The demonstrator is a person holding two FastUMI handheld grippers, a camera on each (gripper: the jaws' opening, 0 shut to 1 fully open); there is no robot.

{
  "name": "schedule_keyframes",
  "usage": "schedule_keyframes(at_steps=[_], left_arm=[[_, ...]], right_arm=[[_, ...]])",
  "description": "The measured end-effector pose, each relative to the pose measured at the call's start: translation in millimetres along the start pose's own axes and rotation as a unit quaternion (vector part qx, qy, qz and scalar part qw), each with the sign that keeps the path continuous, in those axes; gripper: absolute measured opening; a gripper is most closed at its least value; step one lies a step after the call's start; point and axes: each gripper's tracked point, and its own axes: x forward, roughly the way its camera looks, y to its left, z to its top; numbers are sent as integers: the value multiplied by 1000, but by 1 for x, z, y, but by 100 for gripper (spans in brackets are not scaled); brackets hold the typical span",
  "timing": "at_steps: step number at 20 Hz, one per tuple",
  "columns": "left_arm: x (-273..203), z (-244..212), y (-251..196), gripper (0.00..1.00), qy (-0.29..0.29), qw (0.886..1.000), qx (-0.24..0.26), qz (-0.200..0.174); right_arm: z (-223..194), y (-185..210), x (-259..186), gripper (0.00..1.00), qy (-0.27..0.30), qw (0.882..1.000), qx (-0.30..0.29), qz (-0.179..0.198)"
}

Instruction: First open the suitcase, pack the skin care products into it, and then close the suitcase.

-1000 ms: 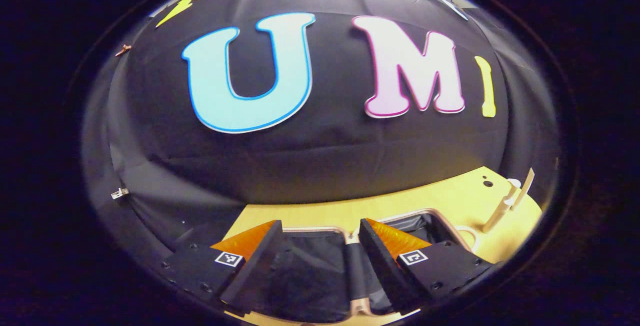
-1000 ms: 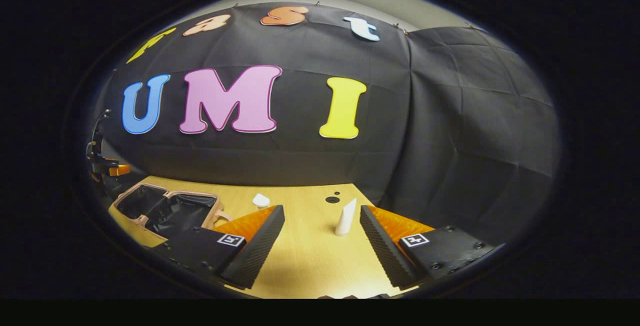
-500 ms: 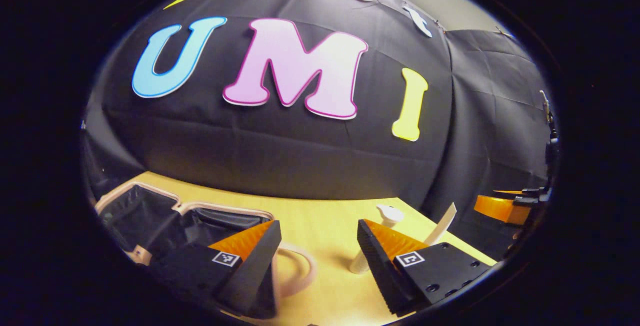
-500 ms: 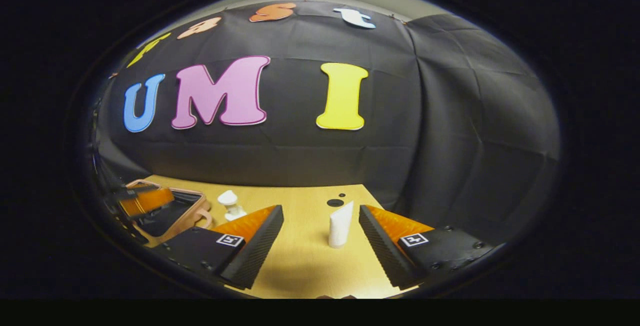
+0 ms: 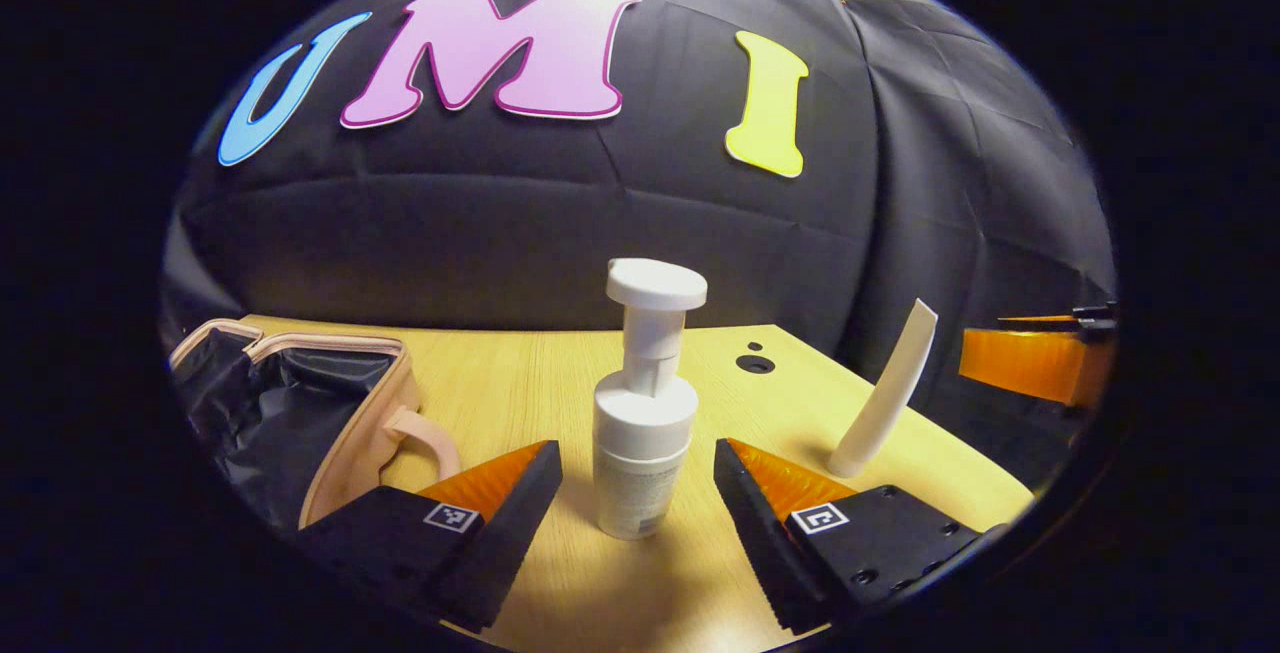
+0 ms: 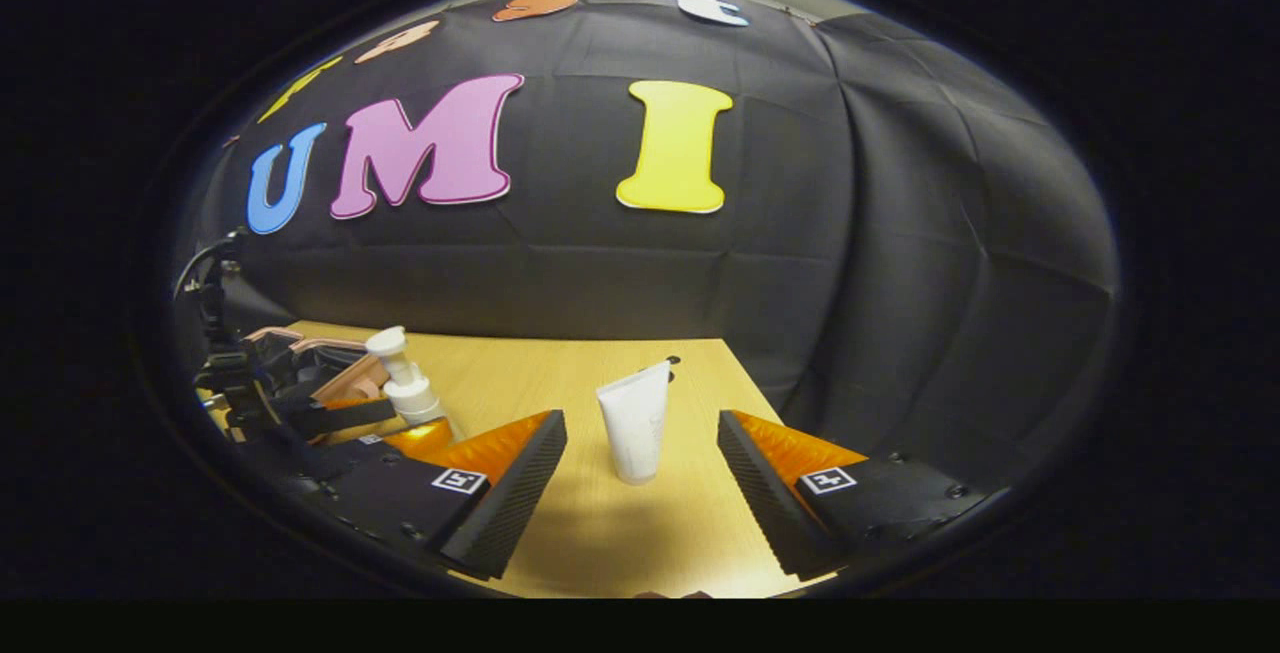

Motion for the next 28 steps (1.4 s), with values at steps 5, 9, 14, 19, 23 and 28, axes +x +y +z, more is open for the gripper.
schedule_keyframes(at_steps=[5,9,14,19,23,28], left_arm=[[35,-2,-10,96,-5,1000,13,-11],[48,-1,-8,65,-4,1000,25,-14],[35,-5,7,62,1,1000,21,-5],[12,-12,14,62,9,1000,15,-2],[4,-15,14,62,11,1000,23,-9],[1,-16,18,62,10,1000,21,-6]], right_arm=[[-38,1,16,97,36,999,14,-7],[-59,16,39,98,61,998,25,-1],[-65,11,78,97,54,998,11,-42],[-77,-5,110,97,61,993,23,-97],[-76,-18,127,97,50,990,26,-126],[-72,-9,138,53,50,993,25,-104]])
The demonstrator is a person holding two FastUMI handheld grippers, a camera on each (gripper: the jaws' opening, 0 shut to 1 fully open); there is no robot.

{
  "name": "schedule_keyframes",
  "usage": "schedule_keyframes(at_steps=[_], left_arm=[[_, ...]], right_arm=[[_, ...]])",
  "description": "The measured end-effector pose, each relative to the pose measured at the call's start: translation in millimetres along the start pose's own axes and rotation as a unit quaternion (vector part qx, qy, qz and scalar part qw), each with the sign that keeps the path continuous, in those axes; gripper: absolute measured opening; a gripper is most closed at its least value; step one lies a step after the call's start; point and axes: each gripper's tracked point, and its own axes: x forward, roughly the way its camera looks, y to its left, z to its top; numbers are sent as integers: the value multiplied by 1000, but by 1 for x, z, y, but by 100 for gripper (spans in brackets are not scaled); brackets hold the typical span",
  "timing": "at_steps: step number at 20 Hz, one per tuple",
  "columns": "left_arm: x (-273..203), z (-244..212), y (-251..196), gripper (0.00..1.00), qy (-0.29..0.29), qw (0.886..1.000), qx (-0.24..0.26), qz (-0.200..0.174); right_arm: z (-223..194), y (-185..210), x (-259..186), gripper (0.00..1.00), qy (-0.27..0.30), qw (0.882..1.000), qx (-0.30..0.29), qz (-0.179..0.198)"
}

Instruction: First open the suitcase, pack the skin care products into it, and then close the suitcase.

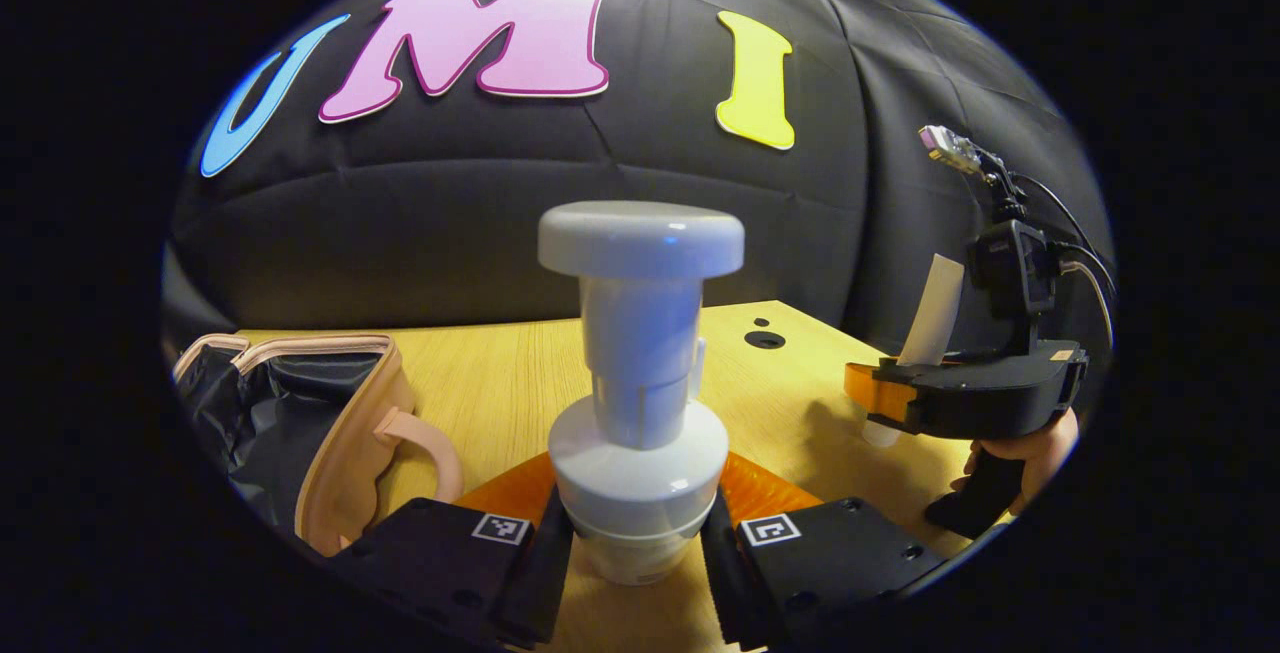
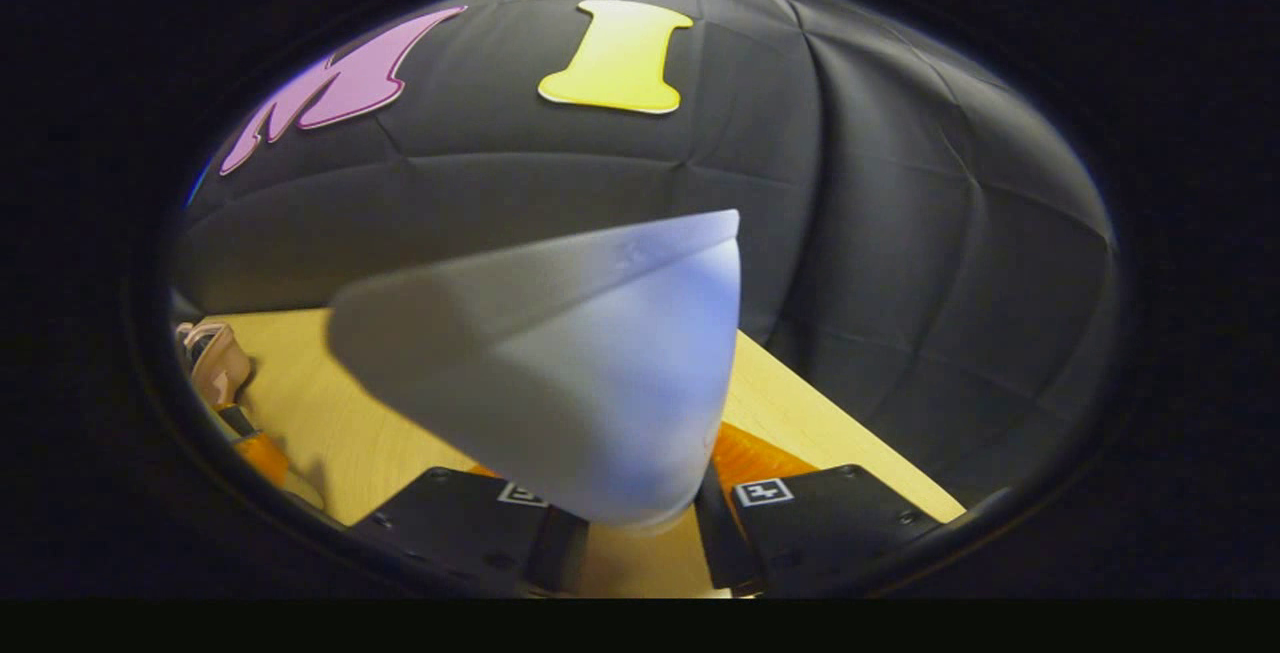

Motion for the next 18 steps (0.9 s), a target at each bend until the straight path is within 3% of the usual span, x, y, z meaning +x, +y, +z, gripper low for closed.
schedule_keyframes(at_steps=[1,5,10,13,18], left_arm=[[-1,-1,1,62,0,1000,-1,1],[-6,2,8,62,-4,1000,-20,6],[-30,40,25,61,-26,999,-35,24],[-51,75,43,61,-39,997,-52,32],[-96,104,105,61,-23,997,-48,55]], right_arm=[[-1,0,-1,48,-1,1000,-2,7],[1,11,-17,46,1,999,-15,38],[50,35,-56,46,-57,995,-40,72],[75,65,-90,46,-86,989,-63,102],[107,139,-155,46,-119,978,-46,165]])
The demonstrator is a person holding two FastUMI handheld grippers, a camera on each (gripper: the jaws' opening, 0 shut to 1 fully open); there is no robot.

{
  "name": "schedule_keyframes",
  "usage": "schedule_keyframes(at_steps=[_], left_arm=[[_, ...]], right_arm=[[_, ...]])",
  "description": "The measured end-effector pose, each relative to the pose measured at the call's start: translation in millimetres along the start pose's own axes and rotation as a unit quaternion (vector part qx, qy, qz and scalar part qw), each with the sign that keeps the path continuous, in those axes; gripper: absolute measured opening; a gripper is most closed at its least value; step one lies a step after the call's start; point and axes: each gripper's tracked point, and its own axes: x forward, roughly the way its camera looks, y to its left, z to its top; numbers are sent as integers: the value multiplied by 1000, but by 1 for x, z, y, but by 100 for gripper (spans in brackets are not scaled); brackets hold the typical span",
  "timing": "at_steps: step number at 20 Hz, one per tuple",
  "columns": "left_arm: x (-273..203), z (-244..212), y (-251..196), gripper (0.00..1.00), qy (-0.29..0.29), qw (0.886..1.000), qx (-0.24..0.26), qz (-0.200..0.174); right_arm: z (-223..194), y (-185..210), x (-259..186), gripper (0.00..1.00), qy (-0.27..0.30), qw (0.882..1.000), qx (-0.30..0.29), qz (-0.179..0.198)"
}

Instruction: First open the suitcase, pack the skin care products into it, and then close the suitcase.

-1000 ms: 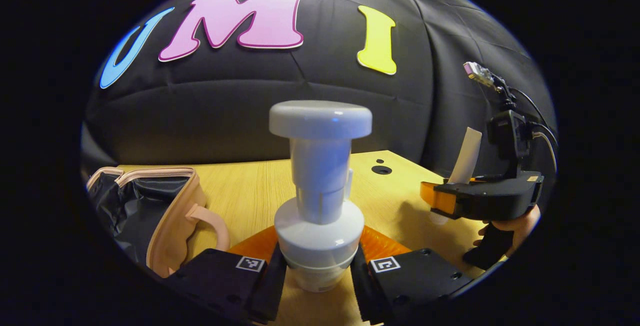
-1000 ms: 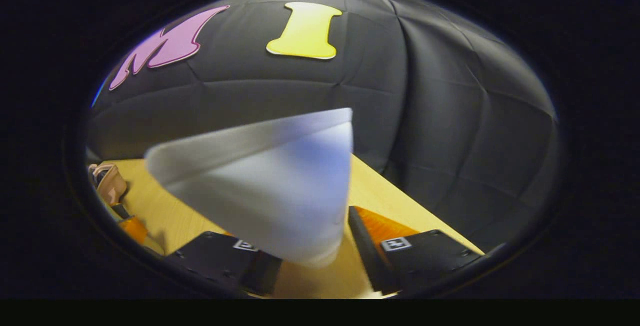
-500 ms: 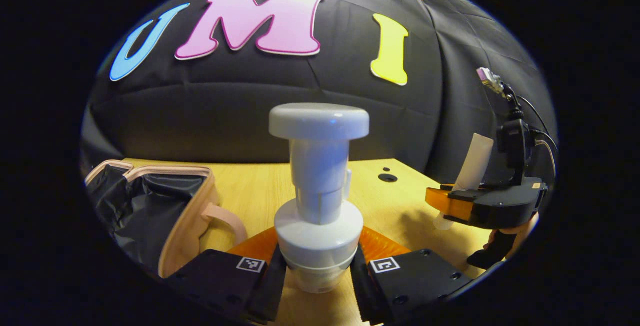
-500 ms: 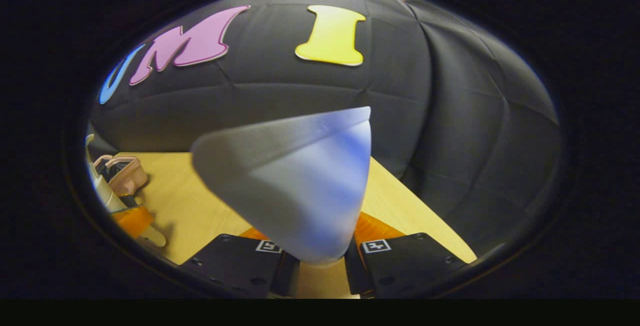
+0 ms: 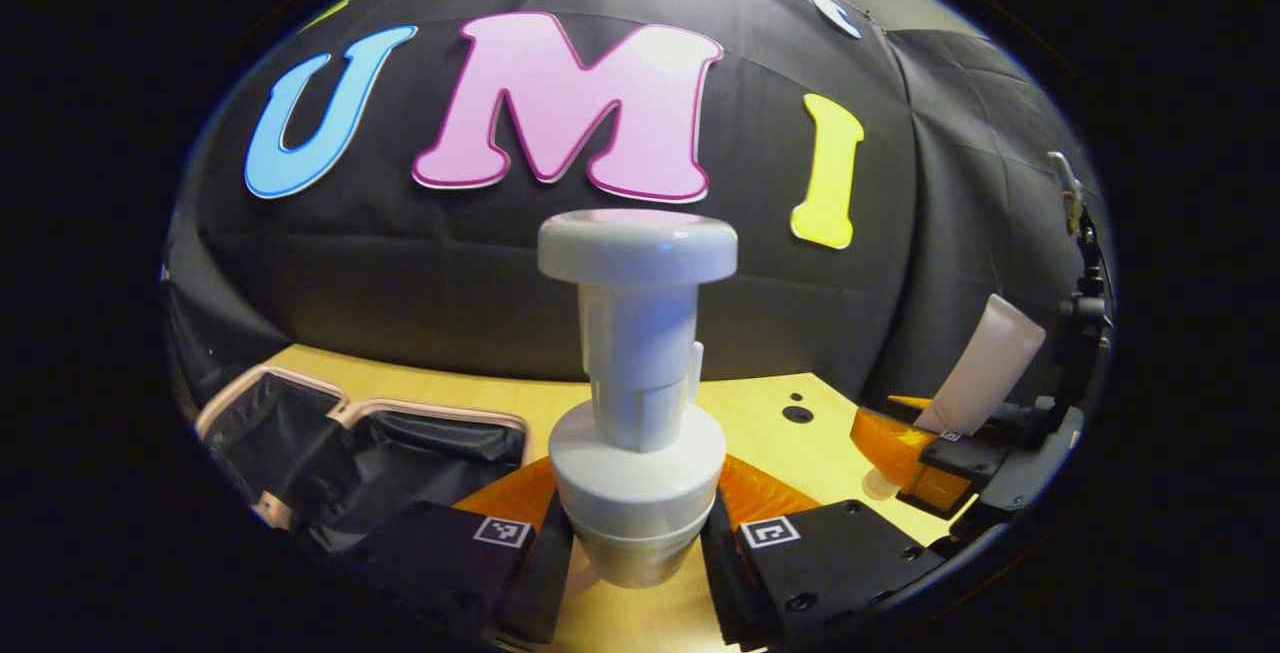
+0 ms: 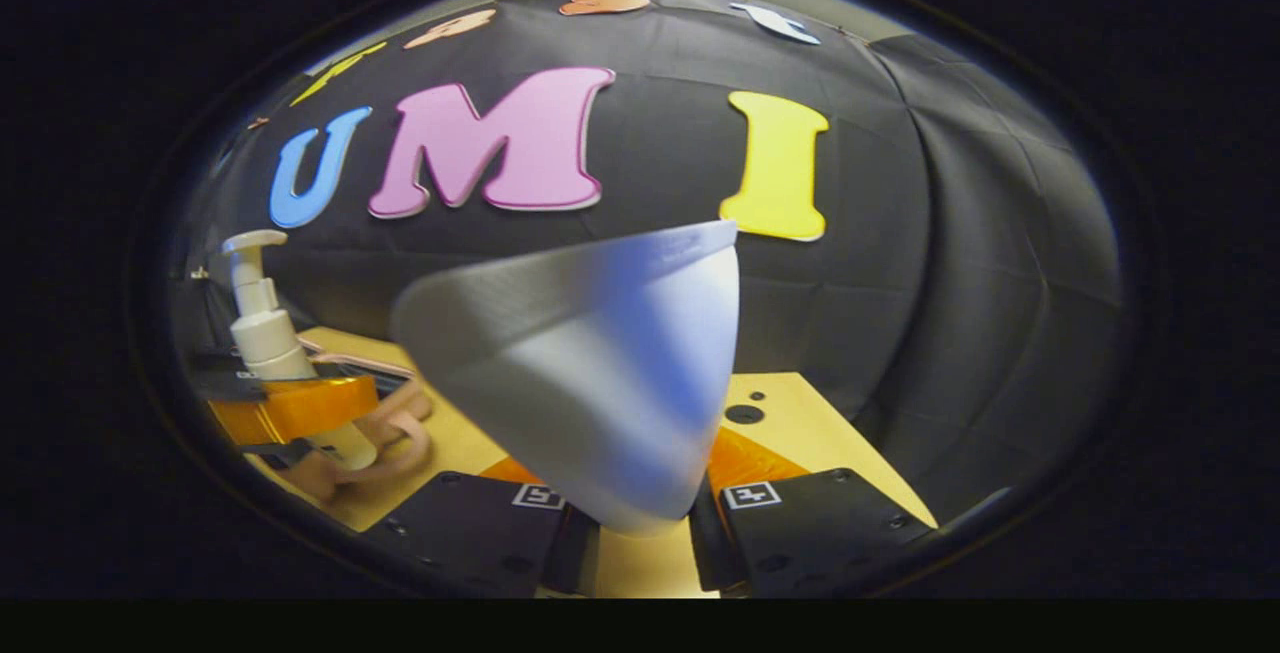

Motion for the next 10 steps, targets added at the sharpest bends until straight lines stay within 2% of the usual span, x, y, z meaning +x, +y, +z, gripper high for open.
schedule_keyframes(at_steps=[3,5,7,10], left_arm=[[-21,-4,56,61,37,999,-15,22],[-27,-22,100,62,69,997,-11,35],[-32,-46,133,61,116,993,4,27],[-26,-85,164,62,200,979,19,15]], right_arm=[[25,63,-10,45,-16,999,13,45],[31,104,-16,45,-14,997,26,74],[34,142,-21,46,-15,995,20,101],[27,187,-25,44,-1,991,25,133]])
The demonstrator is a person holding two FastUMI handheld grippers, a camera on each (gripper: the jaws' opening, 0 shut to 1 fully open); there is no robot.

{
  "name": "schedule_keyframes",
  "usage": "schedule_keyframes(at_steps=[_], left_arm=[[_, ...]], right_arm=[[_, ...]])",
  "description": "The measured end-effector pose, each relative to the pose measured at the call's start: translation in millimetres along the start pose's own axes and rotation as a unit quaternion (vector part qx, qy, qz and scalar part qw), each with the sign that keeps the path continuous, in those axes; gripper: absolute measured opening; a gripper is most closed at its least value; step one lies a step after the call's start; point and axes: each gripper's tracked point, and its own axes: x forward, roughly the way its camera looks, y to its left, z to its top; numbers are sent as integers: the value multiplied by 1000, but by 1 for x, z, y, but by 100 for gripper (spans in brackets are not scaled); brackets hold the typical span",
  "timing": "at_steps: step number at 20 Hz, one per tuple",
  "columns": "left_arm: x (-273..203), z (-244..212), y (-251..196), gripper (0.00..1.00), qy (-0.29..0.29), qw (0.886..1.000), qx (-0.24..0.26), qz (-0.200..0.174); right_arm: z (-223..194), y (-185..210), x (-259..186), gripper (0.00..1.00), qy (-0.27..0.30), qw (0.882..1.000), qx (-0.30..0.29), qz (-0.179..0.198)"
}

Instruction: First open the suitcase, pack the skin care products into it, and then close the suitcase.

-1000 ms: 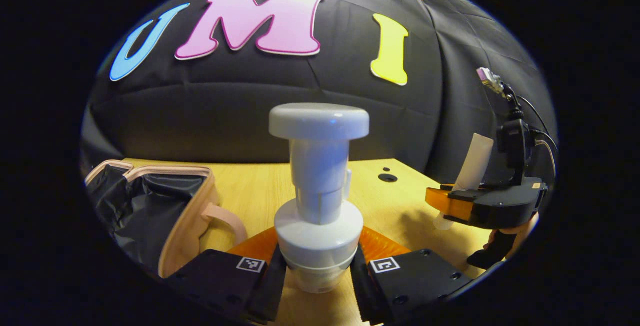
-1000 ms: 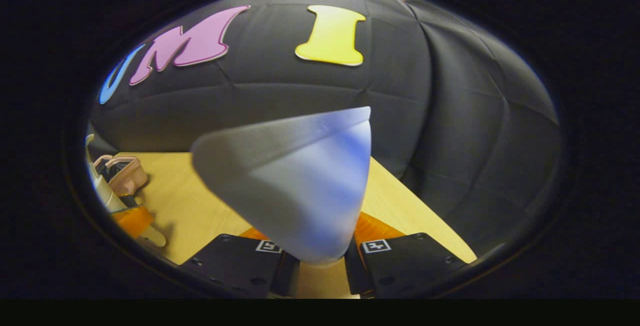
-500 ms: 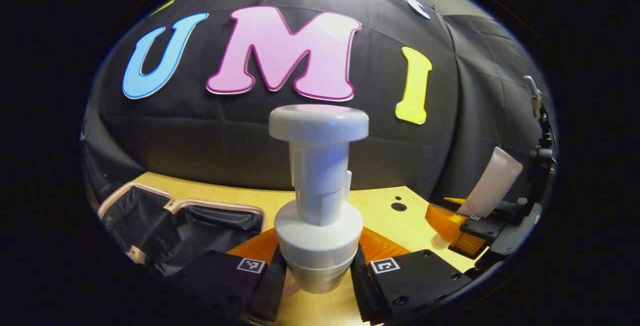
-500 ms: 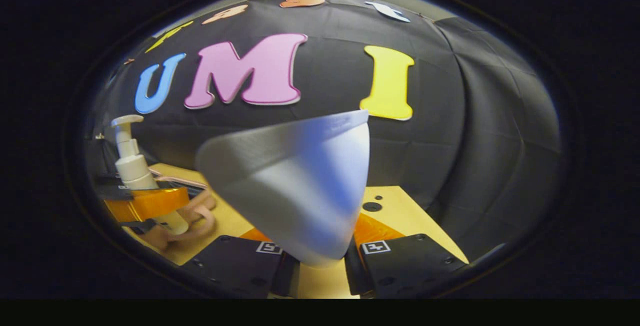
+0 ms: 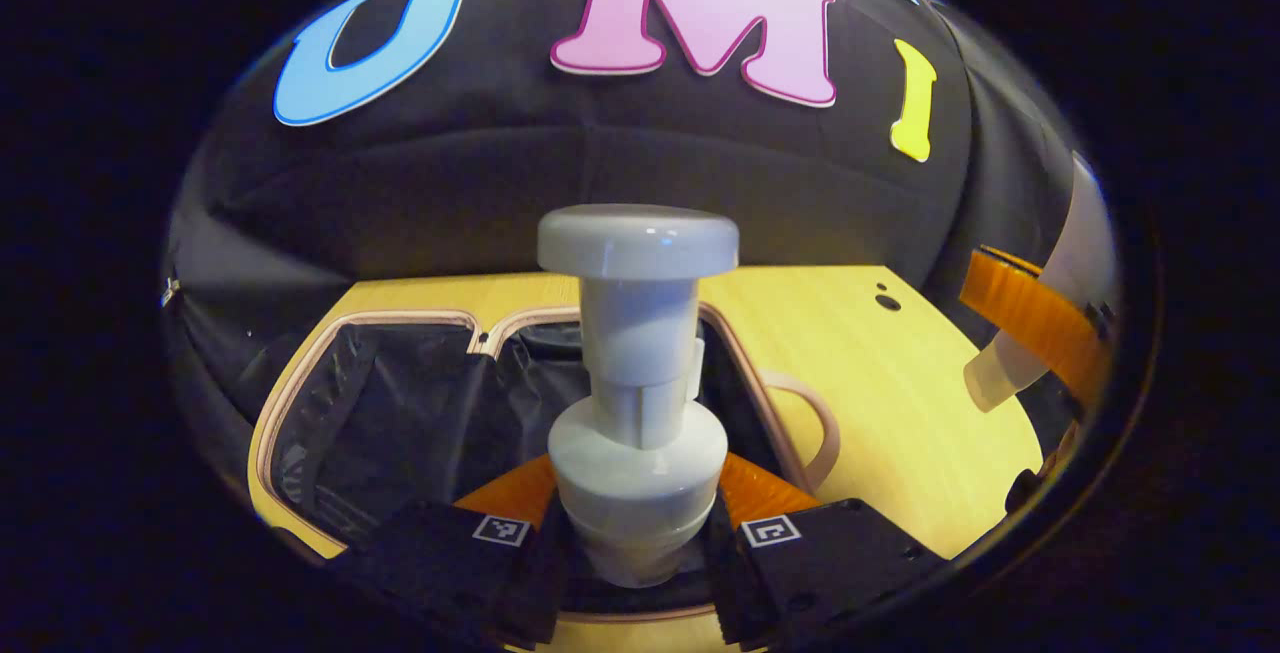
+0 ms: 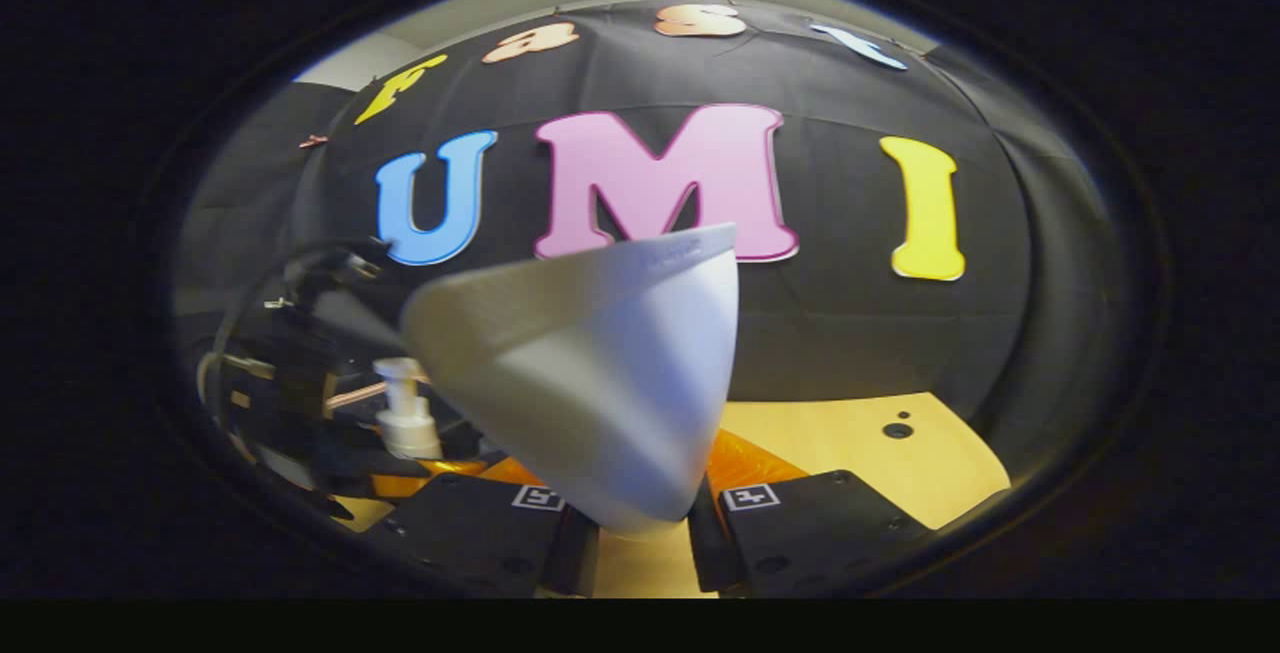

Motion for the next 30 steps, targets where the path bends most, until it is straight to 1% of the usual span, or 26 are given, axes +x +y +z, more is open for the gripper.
schedule_keyframes(at_steps=[2,3,6,7,8,10,11,12,14,15,16,19,21,23,25,28,29,30], left_arm=[[13,-6,9,62,38,999,9,-8],[20,-14,12,62,59,998,11,-20],[33,-34,17,62,131,990,-12,-49],[38,-40,19,62,148,988,-21,-50],[41,-35,21,62,150,987,-27,-53],[46,-31,31,63,156,986,-32,-38],[50,-27,35,60,156,987,-31,-31],[51,-23,38,65,152,988,-30,-25],[52,-22,42,67,149,988,-22,-19],[48,-18,40,70,142,989,-27,-20],[44,-10,41,75,129,991,-30,-18],[15,22,59,77,50,998,-33,14],[-14,40,73,78,-1,999,-30,34],[-45,51,87,78,-38,997,-26,55],[-76,58,92,78,-63,996,-18,61],[-107,58,110,78,-85,994,-5,75],[-115,57,116,78,-91,993,-3,79],[-123,56,117,78,-100,992,-1,81]], right_arm=[[-7,22,6,45,13,1000,14,12],[-9,28,8,46,16,1000,17,15],[-14,40,11,46,22,999,14,21],[-16,39,10,46,25,999,6,20],[-18,36,11,46,29,999,1,15],[-27,35,13,46,44,999,10,18],[-29,34,14,46,49,999,13,18],[-29,32,15,46,50,999,13,17],[-28,32,19,46,54,998,9,17],[-30,34,21,46,58,998,9,19],[-30,37,22,46,61,998,11,22],[-37,50,31,46,83,996,29,34],[-45,59,40,46,105,993,28,39],[-64,70,47,46,140,989,35,40],[-88,81,55,46,182,982,43,35],[-122,96,66,46,235,971,45,26],[-136,101,66,47,260,964,50,24],[-152,106,66,47,289,955,63,13]])
